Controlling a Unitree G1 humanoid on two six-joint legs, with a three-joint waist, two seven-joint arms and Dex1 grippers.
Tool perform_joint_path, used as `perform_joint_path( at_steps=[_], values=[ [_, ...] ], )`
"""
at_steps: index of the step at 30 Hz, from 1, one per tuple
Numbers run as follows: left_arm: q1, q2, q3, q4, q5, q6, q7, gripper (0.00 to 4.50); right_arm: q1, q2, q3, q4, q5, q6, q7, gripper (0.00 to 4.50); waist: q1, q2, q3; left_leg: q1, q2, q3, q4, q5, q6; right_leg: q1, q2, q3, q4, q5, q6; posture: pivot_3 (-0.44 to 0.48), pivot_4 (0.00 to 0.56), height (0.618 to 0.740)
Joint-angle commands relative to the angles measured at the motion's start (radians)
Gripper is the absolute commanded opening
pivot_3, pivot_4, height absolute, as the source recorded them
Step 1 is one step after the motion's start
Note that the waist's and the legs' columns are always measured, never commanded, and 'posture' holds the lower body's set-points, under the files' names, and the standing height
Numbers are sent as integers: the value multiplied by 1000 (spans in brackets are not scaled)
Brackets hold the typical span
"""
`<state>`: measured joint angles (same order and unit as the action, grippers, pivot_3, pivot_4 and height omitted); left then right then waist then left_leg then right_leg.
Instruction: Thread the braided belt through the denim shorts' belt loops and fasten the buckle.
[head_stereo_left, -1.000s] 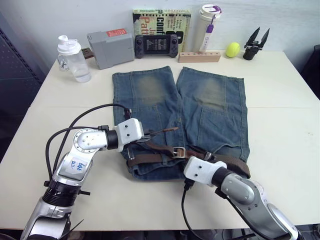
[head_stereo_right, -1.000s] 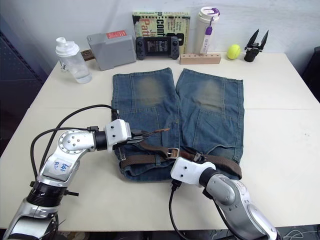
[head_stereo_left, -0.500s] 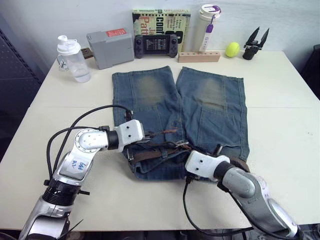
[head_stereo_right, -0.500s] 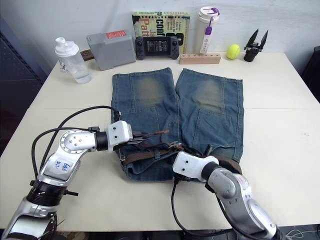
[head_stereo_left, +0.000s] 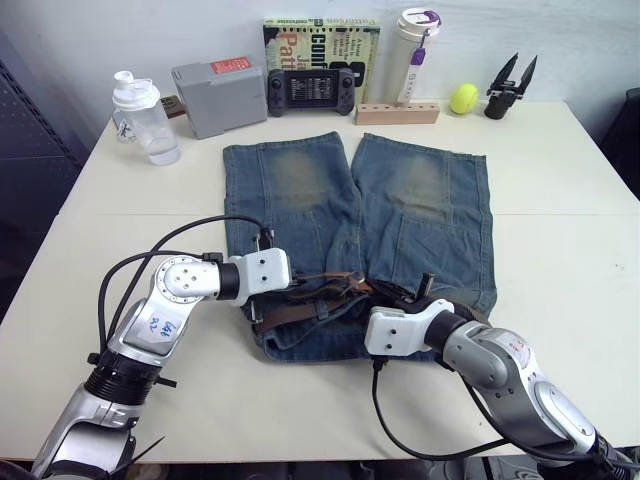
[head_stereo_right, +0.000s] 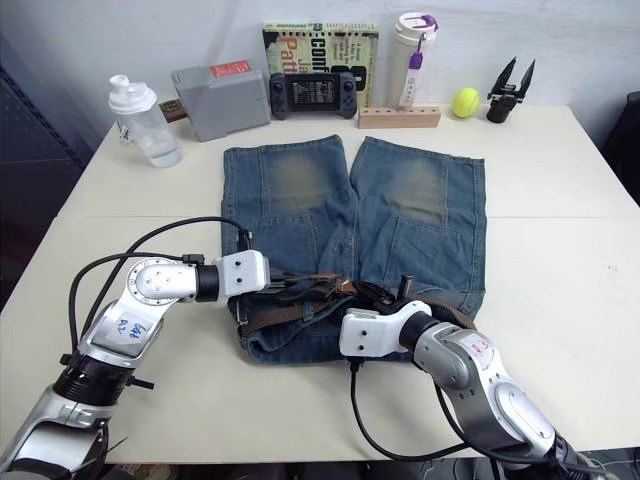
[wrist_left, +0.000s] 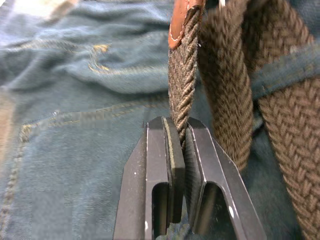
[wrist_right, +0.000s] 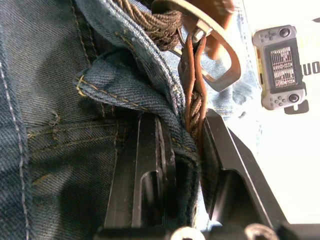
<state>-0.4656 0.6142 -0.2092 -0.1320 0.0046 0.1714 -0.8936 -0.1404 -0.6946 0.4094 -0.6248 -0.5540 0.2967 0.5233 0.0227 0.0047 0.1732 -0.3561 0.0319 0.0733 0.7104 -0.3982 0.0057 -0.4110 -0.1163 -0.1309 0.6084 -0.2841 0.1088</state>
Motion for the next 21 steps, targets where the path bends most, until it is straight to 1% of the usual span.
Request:
perform_joint_path(
  at_steps=[1,7,13,17,21],
  values=[
    [-75,48,-55,29,86,-76,-40,0,-30,11,-23,-13,-22,-62,10,317,0,0,0,0,0,0,0,0,0,0,0,0,0,0,0,0,150,731],
    [-129,64,-93,51,155,-159,-50,0,-35,20,-26,-3,-31,-73,25,317,0,0,0,0,0,0,0,0,0,0,0,0,0,0,0,0,150,731],
    [-156,73,-118,54,194,-217,-56,0,-37,34,-30,3,-26,-73,33,317,0,0,0,0,0,0,1,0,0,0,0,0,1,0,0,0,150,731],
    [-180,66,-117,68,213,-255,-56,0,-35,52,-37,14,-29,-77,46,317,0,0,0,0,0,0,1,0,0,0,0,0,1,0,0,0,150,731],
    [-195,82,-120,67,241,-292,-62,0,-26,65,-46,12,-32,-82,59,317,0,0,0,0,0,0,1,0,0,0,0,0,1,0,0,0,150,731]
  ],
)
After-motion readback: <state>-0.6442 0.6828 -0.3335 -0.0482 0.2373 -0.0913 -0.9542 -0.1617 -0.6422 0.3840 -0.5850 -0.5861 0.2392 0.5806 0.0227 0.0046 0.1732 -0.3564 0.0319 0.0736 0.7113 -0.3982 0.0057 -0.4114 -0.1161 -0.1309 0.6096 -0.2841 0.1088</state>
